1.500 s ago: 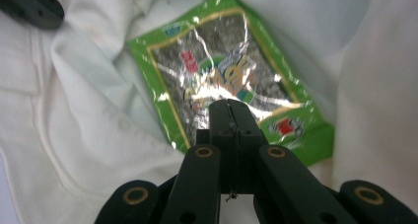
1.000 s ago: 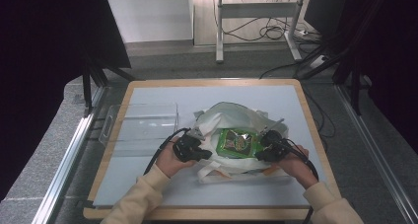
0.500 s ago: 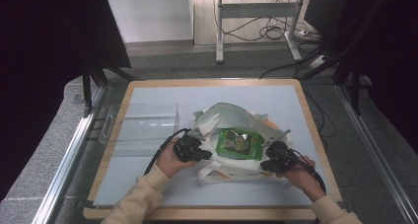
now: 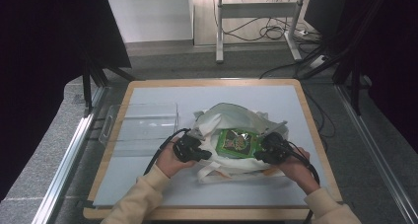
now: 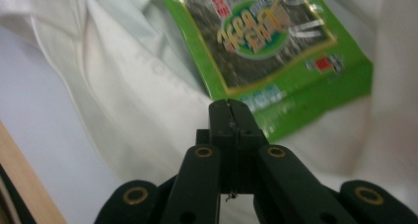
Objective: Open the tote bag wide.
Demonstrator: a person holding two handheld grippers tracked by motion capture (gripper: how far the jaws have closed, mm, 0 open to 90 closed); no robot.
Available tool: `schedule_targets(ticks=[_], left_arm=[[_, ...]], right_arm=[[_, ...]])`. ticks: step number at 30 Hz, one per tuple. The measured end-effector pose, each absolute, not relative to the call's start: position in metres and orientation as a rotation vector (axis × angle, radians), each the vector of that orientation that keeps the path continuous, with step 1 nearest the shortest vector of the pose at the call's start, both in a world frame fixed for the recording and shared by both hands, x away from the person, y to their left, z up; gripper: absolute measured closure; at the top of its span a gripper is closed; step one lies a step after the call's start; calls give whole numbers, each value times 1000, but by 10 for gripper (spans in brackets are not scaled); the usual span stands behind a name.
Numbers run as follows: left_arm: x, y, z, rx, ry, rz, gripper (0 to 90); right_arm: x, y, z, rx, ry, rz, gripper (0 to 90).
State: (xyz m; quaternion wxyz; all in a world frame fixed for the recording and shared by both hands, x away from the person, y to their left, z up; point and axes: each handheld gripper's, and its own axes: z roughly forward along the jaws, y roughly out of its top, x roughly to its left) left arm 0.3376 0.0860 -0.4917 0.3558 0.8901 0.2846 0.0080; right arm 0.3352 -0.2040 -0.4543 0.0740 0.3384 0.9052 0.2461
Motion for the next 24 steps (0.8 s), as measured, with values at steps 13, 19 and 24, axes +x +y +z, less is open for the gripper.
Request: schedule_targets(ticks=[13,19,24], left_arm=[[337,86,-492,2301,730,26,900],[338,86,-492,2301,731,22,900],[337,85,-492,2301,729,22,900]], right_arm=[[348,-173,-470,974,2761,698,894],[335,-168,-478,943,2863,656,894],[326,-171,-483,934,2903,656,895]])
